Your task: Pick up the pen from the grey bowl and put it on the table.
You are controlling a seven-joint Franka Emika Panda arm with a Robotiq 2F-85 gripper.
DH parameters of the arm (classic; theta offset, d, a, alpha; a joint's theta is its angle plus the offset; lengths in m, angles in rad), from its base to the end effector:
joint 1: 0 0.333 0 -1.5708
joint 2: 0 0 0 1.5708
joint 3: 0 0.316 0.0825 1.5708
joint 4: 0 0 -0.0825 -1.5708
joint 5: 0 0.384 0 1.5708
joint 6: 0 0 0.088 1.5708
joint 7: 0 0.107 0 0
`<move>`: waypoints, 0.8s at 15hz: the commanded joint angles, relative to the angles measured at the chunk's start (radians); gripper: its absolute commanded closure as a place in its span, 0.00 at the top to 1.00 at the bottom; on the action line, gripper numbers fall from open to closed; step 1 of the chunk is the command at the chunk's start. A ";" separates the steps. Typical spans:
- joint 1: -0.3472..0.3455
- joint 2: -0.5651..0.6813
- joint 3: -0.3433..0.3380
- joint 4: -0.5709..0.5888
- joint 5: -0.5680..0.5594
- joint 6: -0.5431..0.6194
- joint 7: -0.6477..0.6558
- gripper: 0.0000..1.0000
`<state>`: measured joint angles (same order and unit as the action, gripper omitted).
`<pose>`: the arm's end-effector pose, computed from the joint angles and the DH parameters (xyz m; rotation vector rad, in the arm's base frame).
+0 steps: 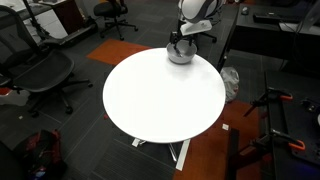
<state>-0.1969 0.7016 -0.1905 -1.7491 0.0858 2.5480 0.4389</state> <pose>0.6288 -0.2449 0.1871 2.8020 -1.2580 0.1745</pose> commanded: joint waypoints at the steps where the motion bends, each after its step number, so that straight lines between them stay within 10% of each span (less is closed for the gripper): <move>1: 0.005 0.053 -0.016 0.075 0.027 -0.021 -0.011 1.00; 11: -0.020 0.155 0.000 0.213 0.048 -0.125 -0.032 1.00; 12: -0.021 0.163 -0.001 0.223 0.048 -0.138 -0.030 0.75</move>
<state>-0.2061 0.8337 -0.1942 -1.5878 0.1046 2.4760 0.4384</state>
